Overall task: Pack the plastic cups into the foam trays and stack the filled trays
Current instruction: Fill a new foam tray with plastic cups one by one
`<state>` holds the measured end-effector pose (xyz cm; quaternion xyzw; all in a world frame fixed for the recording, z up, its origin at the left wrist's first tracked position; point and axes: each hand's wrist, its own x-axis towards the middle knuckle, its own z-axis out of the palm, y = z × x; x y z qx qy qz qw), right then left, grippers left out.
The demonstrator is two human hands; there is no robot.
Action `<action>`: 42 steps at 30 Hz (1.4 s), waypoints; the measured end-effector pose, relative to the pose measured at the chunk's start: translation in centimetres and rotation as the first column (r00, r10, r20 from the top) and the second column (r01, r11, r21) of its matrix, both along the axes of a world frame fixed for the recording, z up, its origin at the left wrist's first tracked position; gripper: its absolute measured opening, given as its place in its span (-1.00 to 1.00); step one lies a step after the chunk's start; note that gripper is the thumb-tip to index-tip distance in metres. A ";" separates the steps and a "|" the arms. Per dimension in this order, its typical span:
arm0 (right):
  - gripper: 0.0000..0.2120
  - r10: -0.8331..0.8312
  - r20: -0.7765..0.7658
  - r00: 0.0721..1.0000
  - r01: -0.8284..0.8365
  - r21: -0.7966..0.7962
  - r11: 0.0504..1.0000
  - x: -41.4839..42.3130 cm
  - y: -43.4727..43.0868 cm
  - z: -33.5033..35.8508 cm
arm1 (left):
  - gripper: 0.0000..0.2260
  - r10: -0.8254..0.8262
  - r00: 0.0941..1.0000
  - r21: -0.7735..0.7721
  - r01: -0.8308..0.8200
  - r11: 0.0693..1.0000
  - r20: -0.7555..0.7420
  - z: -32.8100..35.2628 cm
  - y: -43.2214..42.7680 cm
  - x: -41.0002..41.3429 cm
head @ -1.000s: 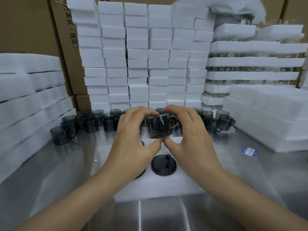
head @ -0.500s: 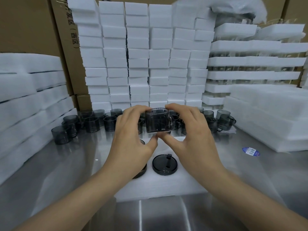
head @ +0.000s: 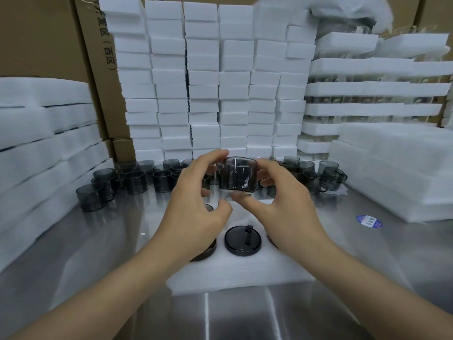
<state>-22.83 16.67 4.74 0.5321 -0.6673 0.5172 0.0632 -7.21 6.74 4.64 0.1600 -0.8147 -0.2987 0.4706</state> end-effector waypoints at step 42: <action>-0.67 0.060 0.092 0.994 -0.082 0.260 0.962 -0.4 -0.4 0.4 | -0.63 0.075 0.981 0.200 -0.111 0.973 0.179 -0.4 -1.3 -0.7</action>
